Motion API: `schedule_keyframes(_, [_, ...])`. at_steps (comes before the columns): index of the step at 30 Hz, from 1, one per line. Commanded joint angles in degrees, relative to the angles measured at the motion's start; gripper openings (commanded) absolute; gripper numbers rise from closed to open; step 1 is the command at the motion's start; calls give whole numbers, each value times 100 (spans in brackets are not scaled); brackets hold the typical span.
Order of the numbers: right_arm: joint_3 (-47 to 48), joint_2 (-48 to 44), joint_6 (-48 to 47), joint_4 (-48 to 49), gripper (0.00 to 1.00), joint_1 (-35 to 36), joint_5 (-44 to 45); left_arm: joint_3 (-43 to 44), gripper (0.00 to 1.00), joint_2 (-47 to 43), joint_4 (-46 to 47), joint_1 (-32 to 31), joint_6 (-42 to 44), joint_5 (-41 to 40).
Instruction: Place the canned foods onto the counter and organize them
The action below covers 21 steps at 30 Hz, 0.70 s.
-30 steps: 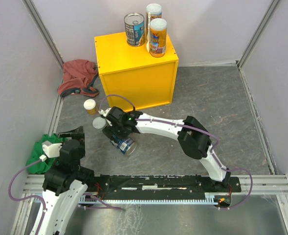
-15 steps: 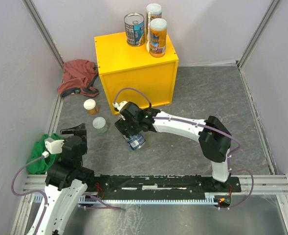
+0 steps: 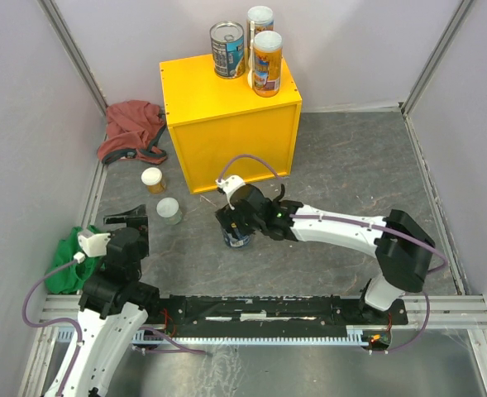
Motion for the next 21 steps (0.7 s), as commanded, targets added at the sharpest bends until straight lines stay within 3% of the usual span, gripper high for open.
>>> schedule_keyframes(1, [-589,-804,7,1173,35,-21,617,-24,96,59,387,-2,542,-95])
schedule_keyframes(4, [-1109,-1023,12,1599,39,-11,732,-42,96,50,562,-6,803,-94])
schedule_keyframes(10, [-1676,-1123,34,2234,63,-14,936,-94,96,0,772,-2,1233,-130])
schedule_keyframes(15, [-2080,-1133,73,2856,77,-17,947,-244,96,-189,993,-6,1439,-115])
schedule_keyframes(21, [-2285,-1043,100,3310,86,-4,921,-307,96,-218,1072,-12,1601,-59])
